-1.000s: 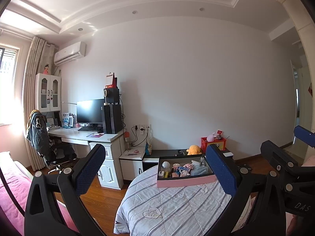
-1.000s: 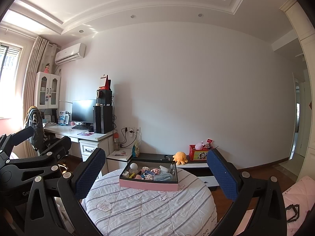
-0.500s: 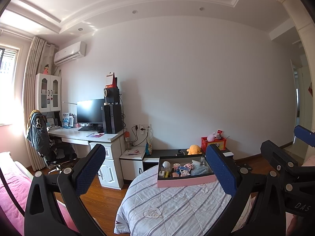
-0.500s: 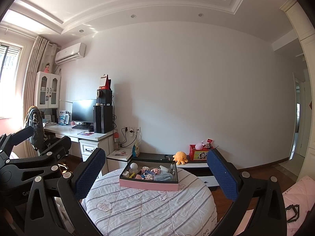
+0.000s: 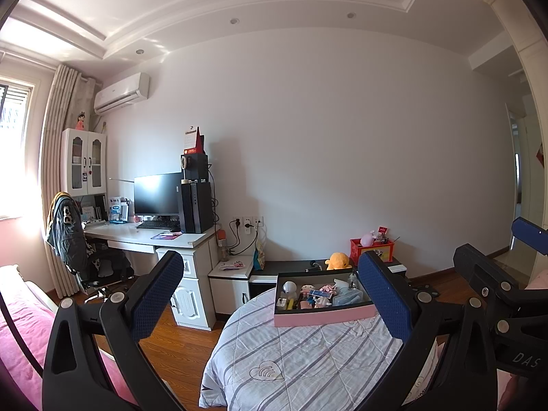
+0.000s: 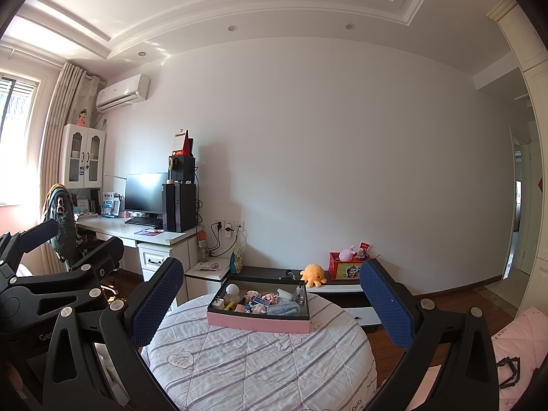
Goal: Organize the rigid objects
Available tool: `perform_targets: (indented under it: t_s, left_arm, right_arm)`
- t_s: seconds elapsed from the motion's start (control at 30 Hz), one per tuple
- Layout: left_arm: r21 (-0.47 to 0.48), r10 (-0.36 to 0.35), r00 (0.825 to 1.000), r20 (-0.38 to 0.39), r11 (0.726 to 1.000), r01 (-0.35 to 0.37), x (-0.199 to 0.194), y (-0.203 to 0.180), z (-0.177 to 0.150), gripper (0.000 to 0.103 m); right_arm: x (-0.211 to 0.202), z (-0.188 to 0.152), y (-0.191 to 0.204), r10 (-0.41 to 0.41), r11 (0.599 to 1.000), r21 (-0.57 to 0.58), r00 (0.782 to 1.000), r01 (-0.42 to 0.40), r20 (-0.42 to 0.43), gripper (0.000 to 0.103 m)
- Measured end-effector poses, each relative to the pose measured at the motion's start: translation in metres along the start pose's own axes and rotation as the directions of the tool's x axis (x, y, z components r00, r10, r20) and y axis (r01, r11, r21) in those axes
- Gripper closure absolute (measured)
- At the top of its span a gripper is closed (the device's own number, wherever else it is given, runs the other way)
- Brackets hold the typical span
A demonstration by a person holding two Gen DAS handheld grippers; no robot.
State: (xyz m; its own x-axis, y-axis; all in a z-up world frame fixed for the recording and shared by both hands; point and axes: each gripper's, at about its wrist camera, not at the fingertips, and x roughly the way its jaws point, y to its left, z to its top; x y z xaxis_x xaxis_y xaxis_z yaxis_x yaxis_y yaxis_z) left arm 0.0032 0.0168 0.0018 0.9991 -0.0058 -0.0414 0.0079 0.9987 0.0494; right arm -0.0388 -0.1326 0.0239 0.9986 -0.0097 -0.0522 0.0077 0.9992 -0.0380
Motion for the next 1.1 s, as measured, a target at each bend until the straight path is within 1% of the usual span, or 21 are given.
perform_targets:
  t_s: [1.1]
  left_arm:
    - [0.002,0.012,1.000,0.004,1.000,-0.012,-0.0061,0.0069,0.0004,0.000]
  right_arm:
    - [0.0019,-0.0016,0.0002,0.007,1.000,-0.001,1.000,-0.007,0.000,0.000]
